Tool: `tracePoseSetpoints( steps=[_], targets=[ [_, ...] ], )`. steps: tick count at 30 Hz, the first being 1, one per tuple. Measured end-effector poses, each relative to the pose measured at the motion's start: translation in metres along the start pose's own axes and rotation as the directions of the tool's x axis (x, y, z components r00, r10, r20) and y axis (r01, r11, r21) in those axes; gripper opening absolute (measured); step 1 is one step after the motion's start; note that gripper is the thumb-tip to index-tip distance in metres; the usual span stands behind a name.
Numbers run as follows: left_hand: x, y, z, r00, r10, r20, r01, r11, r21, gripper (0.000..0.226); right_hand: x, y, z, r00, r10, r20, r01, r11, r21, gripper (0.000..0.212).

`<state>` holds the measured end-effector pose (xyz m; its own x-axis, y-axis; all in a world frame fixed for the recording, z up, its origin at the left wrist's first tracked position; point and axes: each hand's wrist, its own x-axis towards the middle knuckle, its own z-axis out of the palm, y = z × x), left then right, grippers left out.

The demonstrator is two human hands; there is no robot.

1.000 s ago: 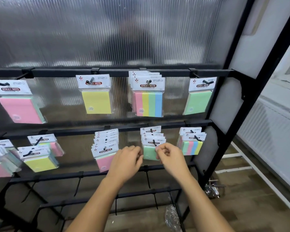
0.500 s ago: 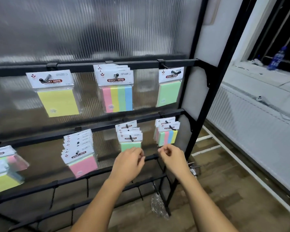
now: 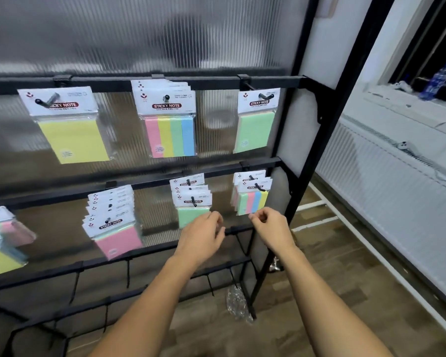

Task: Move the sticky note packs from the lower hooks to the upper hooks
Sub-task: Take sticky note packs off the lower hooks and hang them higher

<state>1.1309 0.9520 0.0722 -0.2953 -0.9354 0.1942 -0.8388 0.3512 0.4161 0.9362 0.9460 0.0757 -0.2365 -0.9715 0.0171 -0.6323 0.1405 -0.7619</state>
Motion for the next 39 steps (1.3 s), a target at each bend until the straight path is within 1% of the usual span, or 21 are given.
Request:
tracePoseSetpoints(
  steps=[4, 6, 7, 9, 12, 14, 16, 18, 22, 23, 29, 33, 35, 36, 39],
  targets=[
    [0.010, 0.014, 0.002, 0.998, -0.060, -0.035, 0.061, 0.998, 0.033, 0.023, 0.013, 0.008, -0.009, 0.998, -0.028, 0.050, 0.029, 1.000, -0.007, 0.013],
    [0.013, 0.024, 0.006, 0.994, -0.097, -0.042, 0.098, 0.994, 0.042, 0.023, 0.023, 0.014, -0.015, 0.999, -0.035, 0.040, 0.034, 0.999, 0.011, 0.012],
    [0.014, 0.028, 0.008, 0.992, -0.118, -0.038, 0.119, 0.992, 0.044, 0.022, 0.028, 0.016, -0.016, 0.999, -0.039, 0.024, 0.039, 0.999, 0.017, 0.016],
    [0.018, 0.036, 0.011, 0.987, -0.157, -0.029, 0.158, 0.986, 0.050, 0.021, 0.041, 0.015, -0.017, 0.999, -0.053, -0.001, 0.053, 0.999, 0.011, 0.030],
    [0.024, 0.045, 0.013, 0.974, -0.227, -0.016, 0.228, 0.972, 0.053, 0.019, 0.056, 0.008, -0.017, 0.999, -0.045, 0.013, 0.046, 0.998, -0.030, 0.049],
    [0.027, 0.050, 0.015, 0.965, -0.262, -0.012, 0.262, 0.963, 0.061, 0.019, 0.061, 0.007, -0.017, 0.999, -0.028, 0.031, 0.030, 0.998, -0.055, 0.057],
    [0.029, 0.055, 0.016, 0.959, -0.282, -0.018, 0.283, 0.956, 0.076, 0.018, 0.063, 0.010, -0.016, 0.999, -0.041, 0.036, 0.043, 0.998, -0.054, 0.058],
    [0.031, 0.058, 0.018, 0.955, -0.295, -0.023, 0.296, 0.951, 0.091, 0.018, 0.063, 0.014, -0.016, 0.998, -0.057, 0.035, 0.059, 0.997, -0.054, 0.055],
    [0.031, 0.064, 0.023, 0.949, -0.313, -0.033, 0.315, 0.937, 0.149, 0.020, 0.065, 0.022, -0.021, 0.991, -0.119, 0.067, 0.125, 0.987, -0.102, 0.033],
    [0.031, 0.065, 0.024, 0.949, -0.313, -0.037, 0.315, 0.935, 0.164, 0.019, 0.064, 0.025, -0.021, 0.989, -0.133, 0.068, 0.139, 0.985, -0.098, 0.031],
    [0.031, 0.067, 0.030, 0.954, -0.296, -0.044, 0.298, 0.925, 0.236, 0.020, 0.049, 0.036, -0.029, 0.979, -0.180, 0.100, 0.176, 0.983, 0.044, 0.029],
    [0.032, 0.066, 0.030, 0.954, -0.296, -0.053, 0.300, 0.918, 0.260, 0.020, 0.042, 0.039, -0.037, 0.975, -0.190, 0.114, 0.178, 0.978, 0.110, 0.020],
    [0.034, 0.067, 0.030, 0.955, -0.289, -0.067, 0.296, 0.916, 0.272, 0.019, 0.038, 0.038, -0.042, 0.961, -0.222, 0.167, 0.209, 0.974, 0.092, 0.019],
    [0.034, 0.067, 0.030, 0.955, -0.286, -0.073, 0.295, 0.915, 0.274, 0.019, 0.035, 0.038, -0.045, 0.951, -0.242, 0.191, 0.233, 0.970, 0.072, 0.022],
    [0.037, 0.068, 0.032, 0.953, -0.290, -0.087, 0.303, 0.912, 0.276, 0.021, 0.026, 0.043, -0.057, 0.943, -0.273, 0.189, 0.265, 0.962, 0.066, 0.026]
  ],
)
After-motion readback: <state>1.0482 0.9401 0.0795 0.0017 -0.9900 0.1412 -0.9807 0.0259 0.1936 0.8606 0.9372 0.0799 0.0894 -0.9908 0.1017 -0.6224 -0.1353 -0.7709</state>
